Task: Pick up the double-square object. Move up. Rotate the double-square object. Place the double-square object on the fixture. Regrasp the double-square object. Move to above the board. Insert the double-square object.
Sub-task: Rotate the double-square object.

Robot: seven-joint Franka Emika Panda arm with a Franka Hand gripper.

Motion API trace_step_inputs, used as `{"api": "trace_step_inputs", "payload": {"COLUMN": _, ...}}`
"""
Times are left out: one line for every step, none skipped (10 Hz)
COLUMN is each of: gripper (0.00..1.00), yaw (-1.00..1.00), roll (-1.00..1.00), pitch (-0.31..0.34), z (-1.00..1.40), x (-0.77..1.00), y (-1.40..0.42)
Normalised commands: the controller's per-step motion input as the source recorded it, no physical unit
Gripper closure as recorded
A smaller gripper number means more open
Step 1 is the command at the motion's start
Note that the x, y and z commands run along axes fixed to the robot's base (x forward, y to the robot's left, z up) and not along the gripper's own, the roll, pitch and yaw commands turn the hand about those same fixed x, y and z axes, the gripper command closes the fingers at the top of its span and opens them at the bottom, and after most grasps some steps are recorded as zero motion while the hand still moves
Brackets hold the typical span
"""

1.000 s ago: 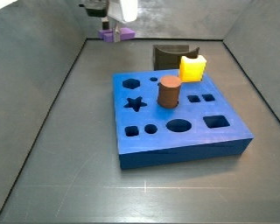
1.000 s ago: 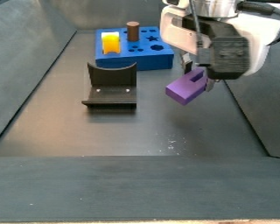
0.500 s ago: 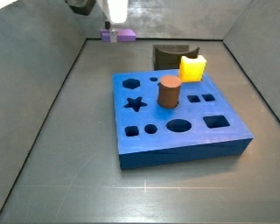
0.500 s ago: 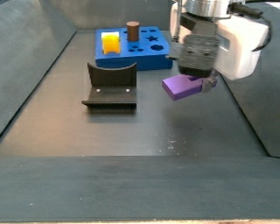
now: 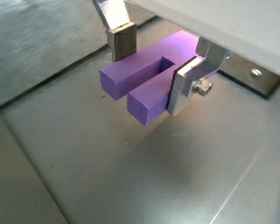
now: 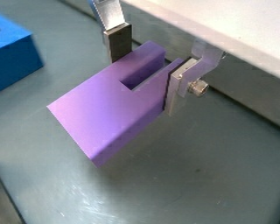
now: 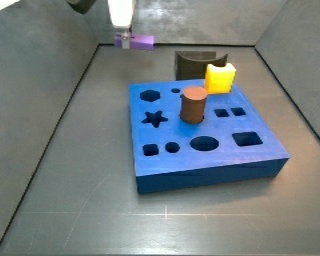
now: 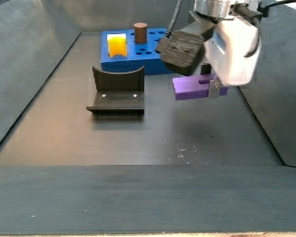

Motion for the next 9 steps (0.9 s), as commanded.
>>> {"api": "trace_step_inputs", "payload": {"gripper": 1.0, "yaw": -1.0, "roll": 0.0, "pitch": -0.002, "z": 0.03, "x": -0.02, "y": 0.01}}
{"api": "trace_step_inputs", "payload": {"gripper": 1.0, "yaw": -1.0, "roll": 0.0, "pitch": -0.002, "z": 0.03, "x": -0.02, "y": 0.01}}
{"api": "trace_step_inputs", "payload": {"gripper": 1.0, "yaw": -1.0, "roll": 0.0, "pitch": -0.003, "z": 0.03, "x": -0.02, "y": 0.01}}
{"api": "trace_step_inputs", "payload": {"gripper": 1.0, "yaw": -1.0, "roll": 0.0, "pitch": -0.003, "z": 0.03, "x": -0.02, "y": 0.01}}
{"api": "trace_step_inputs", "payload": {"gripper": 1.0, "yaw": -1.0, "roll": 0.0, "pitch": -0.003, "z": 0.03, "x": -0.03, "y": 0.01}}
{"api": "trace_step_inputs", "payload": {"gripper": 1.0, "yaw": -1.0, "roll": 0.0, "pitch": -0.003, "z": 0.03, "x": -0.03, "y": 0.01}}
{"api": "trace_step_inputs", "payload": {"gripper": 1.0, "yaw": -1.0, "roll": 0.0, "pitch": -0.003, "z": 0.03, "x": -0.03, "y": 0.01}}
{"api": "trace_step_inputs", "payload": {"gripper": 1.0, "yaw": -1.0, "roll": 0.0, "pitch": -0.003, "z": 0.03, "x": -0.03, "y": 0.01}}
{"api": "trace_step_inputs", "payload": {"gripper": 1.0, "yaw": -1.0, "roll": -0.01, "pitch": -0.004, "z": 0.03, "x": -0.03, "y": 0.01}}
